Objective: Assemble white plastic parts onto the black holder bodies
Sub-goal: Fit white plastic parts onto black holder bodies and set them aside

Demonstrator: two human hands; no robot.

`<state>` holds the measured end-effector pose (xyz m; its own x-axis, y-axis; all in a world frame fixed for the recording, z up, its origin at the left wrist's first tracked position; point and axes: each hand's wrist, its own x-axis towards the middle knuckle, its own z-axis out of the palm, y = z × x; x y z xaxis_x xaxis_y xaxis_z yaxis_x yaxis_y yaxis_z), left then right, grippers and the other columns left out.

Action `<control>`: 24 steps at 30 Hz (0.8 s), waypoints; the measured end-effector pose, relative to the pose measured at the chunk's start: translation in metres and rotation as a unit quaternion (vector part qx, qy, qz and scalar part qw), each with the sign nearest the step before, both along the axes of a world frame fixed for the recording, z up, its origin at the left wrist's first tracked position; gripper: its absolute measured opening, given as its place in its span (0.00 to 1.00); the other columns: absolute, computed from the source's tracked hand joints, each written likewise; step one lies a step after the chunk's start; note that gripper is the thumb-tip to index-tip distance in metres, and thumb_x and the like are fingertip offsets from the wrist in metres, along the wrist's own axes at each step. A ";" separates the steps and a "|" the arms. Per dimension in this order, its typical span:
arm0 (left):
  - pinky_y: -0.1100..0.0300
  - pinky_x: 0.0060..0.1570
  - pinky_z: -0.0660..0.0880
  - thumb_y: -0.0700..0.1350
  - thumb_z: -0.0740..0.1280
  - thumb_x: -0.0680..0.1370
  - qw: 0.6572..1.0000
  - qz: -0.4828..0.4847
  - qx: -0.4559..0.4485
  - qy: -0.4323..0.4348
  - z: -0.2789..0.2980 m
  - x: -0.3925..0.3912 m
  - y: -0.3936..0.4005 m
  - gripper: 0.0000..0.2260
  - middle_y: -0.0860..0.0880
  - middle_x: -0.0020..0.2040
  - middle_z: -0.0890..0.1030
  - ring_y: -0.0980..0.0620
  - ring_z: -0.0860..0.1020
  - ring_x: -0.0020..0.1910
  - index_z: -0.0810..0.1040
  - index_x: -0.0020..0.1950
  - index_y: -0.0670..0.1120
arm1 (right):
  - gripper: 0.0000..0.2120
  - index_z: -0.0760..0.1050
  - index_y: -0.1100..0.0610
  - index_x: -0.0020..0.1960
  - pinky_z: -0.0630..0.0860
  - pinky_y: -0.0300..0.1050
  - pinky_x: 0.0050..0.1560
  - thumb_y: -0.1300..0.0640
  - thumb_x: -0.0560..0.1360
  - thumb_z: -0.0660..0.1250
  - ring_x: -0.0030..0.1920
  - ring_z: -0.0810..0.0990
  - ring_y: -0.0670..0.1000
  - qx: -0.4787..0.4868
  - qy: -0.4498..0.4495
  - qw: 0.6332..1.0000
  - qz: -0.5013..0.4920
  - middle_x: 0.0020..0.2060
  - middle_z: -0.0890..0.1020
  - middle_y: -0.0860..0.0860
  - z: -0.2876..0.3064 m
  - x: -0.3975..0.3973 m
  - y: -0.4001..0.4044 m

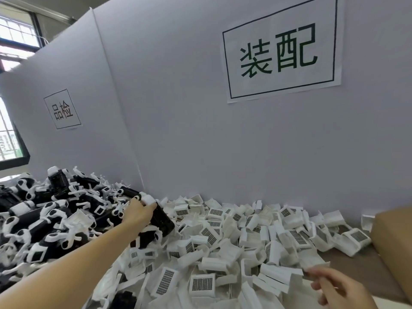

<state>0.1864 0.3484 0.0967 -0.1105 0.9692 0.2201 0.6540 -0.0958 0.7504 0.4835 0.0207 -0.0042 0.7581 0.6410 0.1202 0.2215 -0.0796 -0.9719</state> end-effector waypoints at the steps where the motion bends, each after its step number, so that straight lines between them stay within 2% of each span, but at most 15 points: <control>1: 0.53 0.37 0.66 0.51 0.70 0.79 1.000 0.007 -0.003 0.000 -0.003 -0.002 0.001 0.15 0.45 0.45 0.77 0.49 0.73 0.40 0.71 0.53 0.42 | 0.16 0.84 0.58 0.36 0.72 0.40 0.28 0.70 0.77 0.65 0.29 0.78 0.60 0.006 0.008 1.000 0.003 0.30 0.83 0.56 0.001 0.000 0.000; 3: 0.52 0.42 0.67 0.53 0.69 0.80 0.999 0.020 0.000 -0.025 -0.007 -0.007 0.005 0.15 0.44 0.48 0.78 0.45 0.75 0.45 0.72 0.53 0.42 | 0.15 0.83 0.61 0.38 0.72 0.41 0.30 0.71 0.78 0.64 0.30 0.77 0.60 0.007 0.025 1.000 0.013 0.33 0.82 0.61 0.002 0.000 0.001; 6: 0.51 0.48 0.68 0.53 0.68 0.80 0.992 0.034 0.005 -0.118 -0.002 -0.015 0.010 0.17 0.39 0.53 0.79 0.40 0.76 0.52 0.74 0.56 0.39 | 0.14 0.83 0.61 0.40 0.75 0.50 0.36 0.71 0.78 0.63 0.32 0.77 0.61 -0.009 0.038 0.999 0.026 0.35 0.82 0.62 0.006 0.001 0.001; 10: 0.50 0.49 0.69 0.54 0.67 0.81 0.986 0.037 0.006 -0.164 0.009 -0.022 0.009 0.18 0.38 0.53 0.80 0.41 0.76 0.51 0.74 0.58 0.39 | 0.16 0.83 0.60 0.40 0.72 0.42 0.33 0.72 0.78 0.62 0.34 0.77 0.61 -0.002 0.043 0.999 0.031 0.35 0.82 0.62 0.006 0.000 -0.002; 13: 0.46 0.50 0.74 0.53 0.68 0.81 0.967 0.030 -0.005 -0.252 0.013 -0.018 -0.001 0.19 0.36 0.50 0.80 0.42 0.76 0.46 0.74 0.58 0.37 | 0.16 0.83 0.59 0.40 0.72 0.42 0.33 0.72 0.78 0.62 0.34 0.78 0.62 -0.003 0.029 0.999 0.033 0.35 0.83 0.61 0.004 0.002 -0.001; 17: 0.53 0.40 0.73 0.50 0.68 0.81 0.936 -0.067 -0.044 -0.342 0.021 0.013 -0.035 0.19 0.38 0.39 0.78 0.44 0.77 0.38 0.73 0.59 0.33 | 0.17 0.83 0.58 0.40 0.71 0.37 0.32 0.73 0.78 0.62 0.34 0.77 0.61 0.014 0.028 0.999 0.021 0.35 0.82 0.62 0.004 0.002 0.002; 21: 0.59 0.34 0.74 0.49 0.70 0.79 0.916 -0.161 -0.073 -0.360 0.025 0.067 -0.094 0.12 0.41 0.45 0.82 0.50 0.77 0.33 0.75 0.55 0.42 | 0.17 0.83 0.55 0.42 0.73 0.29 0.35 0.73 0.77 0.62 0.32 0.80 0.56 0.069 -0.019 0.996 -0.045 0.28 0.83 0.52 0.010 -0.007 -0.001; 24: 0.61 0.30 0.73 0.50 0.71 0.79 0.908 -0.208 -0.092 -0.351 0.020 0.110 -0.141 0.11 0.45 0.42 0.81 0.52 0.76 0.31 0.74 0.49 0.43 | 0.18 0.83 0.54 0.43 0.72 0.28 0.31 0.73 0.77 0.62 0.28 0.80 0.46 0.100 -0.030 0.994 -0.032 0.31 0.84 0.48 0.018 -0.013 -0.008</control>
<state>0.2961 0.2070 0.1164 0.2230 0.9725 0.0666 -0.0562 -0.0554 0.9969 0.4703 0.0127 0.0143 0.7846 0.5501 0.2860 0.2795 0.0979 -0.9551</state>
